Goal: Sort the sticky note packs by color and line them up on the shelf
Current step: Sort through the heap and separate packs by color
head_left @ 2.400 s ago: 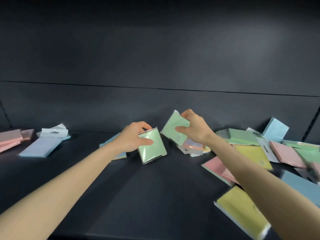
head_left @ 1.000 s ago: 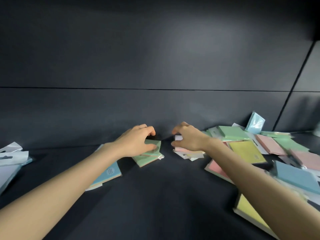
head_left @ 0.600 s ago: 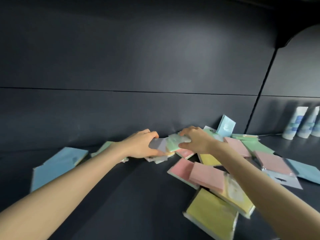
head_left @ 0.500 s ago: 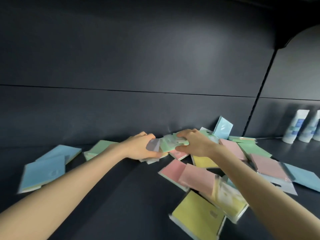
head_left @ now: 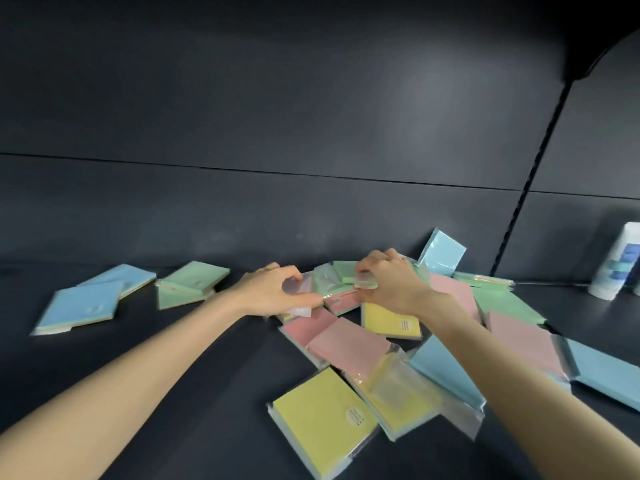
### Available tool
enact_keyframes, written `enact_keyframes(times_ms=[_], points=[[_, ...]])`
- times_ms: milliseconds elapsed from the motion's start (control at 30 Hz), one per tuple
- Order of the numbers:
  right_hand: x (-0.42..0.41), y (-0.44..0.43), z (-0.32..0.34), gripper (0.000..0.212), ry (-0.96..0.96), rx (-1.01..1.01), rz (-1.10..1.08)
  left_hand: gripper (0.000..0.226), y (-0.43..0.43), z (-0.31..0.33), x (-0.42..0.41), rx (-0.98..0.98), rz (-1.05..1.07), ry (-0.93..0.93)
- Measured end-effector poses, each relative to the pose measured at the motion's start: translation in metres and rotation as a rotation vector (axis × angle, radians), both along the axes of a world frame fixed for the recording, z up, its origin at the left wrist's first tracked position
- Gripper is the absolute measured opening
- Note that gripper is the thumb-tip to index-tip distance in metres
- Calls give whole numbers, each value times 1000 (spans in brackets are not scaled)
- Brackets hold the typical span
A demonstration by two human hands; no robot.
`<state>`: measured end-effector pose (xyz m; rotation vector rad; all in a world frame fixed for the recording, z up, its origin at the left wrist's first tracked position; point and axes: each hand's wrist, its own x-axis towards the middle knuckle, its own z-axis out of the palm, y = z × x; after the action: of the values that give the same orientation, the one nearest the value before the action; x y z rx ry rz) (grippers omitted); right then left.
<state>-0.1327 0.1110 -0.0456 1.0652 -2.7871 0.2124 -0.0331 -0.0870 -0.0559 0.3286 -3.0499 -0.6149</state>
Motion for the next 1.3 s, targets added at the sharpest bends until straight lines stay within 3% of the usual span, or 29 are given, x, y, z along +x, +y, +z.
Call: enact_keyframes(times_ms=[300,467,867,933,1067,1200,1300], points=[[1,13,-5,47,-84,-164,-72,76,15,1,13,-22,-17,-17],[11,18,1,50,-40,-196,-80,80,24,3,21,9,-24,-20],[27,27,8,28,3,-399,10,71,28,8,38,247,-74,83],[30,28,7,36,-21,-365,11,74,29,5,39,239,-80,57],[36,31,0,75,-184,-273,13,72,29,-2,41,274,-85,23],[35,36,1,58,-273,-344,1,65,24,-5,36,293,-43,61],[30,37,-2,75,-199,-249,-61,77,23,-8,34,266,35,68]])
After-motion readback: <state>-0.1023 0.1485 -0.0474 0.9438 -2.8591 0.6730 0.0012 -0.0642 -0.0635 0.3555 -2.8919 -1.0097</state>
